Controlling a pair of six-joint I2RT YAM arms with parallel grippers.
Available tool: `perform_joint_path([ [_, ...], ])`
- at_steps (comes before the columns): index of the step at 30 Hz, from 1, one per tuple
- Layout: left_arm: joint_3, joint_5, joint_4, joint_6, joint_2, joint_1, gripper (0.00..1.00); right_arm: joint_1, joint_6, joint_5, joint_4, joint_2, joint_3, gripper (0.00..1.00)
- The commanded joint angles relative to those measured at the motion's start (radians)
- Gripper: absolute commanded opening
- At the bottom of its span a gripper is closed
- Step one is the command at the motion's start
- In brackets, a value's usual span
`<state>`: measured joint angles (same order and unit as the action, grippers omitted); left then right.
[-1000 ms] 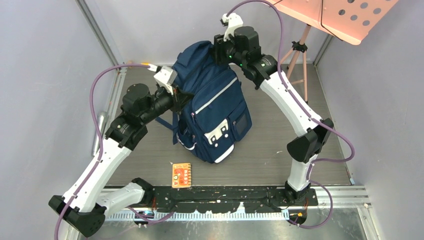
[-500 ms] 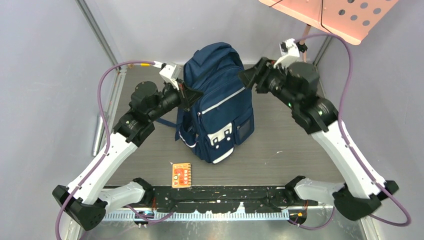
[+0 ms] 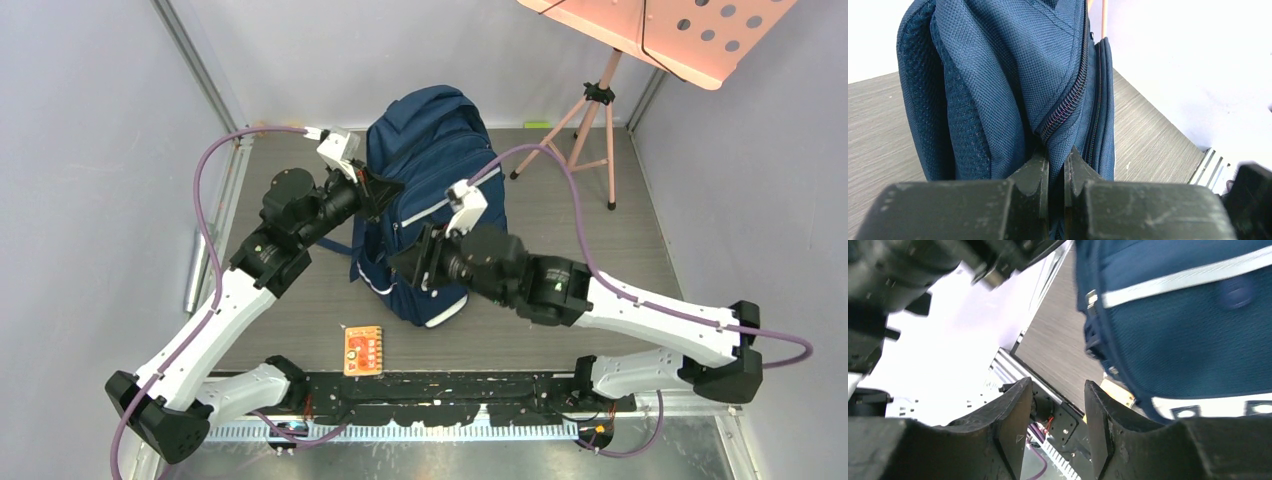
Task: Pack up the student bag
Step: Adjust the student bag at the center of the board.
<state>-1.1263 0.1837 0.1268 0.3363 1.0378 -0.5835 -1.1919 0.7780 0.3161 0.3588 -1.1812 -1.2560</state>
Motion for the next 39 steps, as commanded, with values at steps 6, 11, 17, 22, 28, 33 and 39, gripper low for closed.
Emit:
perform_joint_path([
  [6, 0.017, 0.017, -0.112, 0.005, -0.018, -0.007, 0.00, -0.177, -0.068, 0.295, -0.133, -0.053, -0.038, 0.44],
  [11, 0.017, 0.026, -0.115, 0.007, -0.033, -0.006, 0.00, -0.179, -0.074, 0.414, -0.149, -0.109, -0.025, 0.40],
  [17, 0.017, 0.056, -0.121, 0.009, -0.047, -0.007, 0.00, -0.181, -0.091, 0.552, -0.154, -0.149, -0.008, 0.35],
  [22, 0.018, 0.068, -0.142, -0.002, -0.052, -0.006, 0.00, -0.181, -0.105, 0.654, -0.129, -0.147, 0.000, 0.34],
  [28, 0.020, 0.090, -0.153, -0.005, -0.050, -0.007, 0.00, -0.180, -0.111, 0.739, -0.122, -0.095, 0.058, 0.35],
  [33, 0.026, 0.122, -0.172, 0.000, -0.045, -0.007, 0.00, -0.156, -0.116, 0.736, -0.128, -0.090, 0.078, 0.37],
  [39, 0.042, 0.174, -0.215, 0.003, -0.046, -0.008, 0.00, -0.113, -0.121, 0.713, -0.172, -0.093, 0.100, 0.33],
])
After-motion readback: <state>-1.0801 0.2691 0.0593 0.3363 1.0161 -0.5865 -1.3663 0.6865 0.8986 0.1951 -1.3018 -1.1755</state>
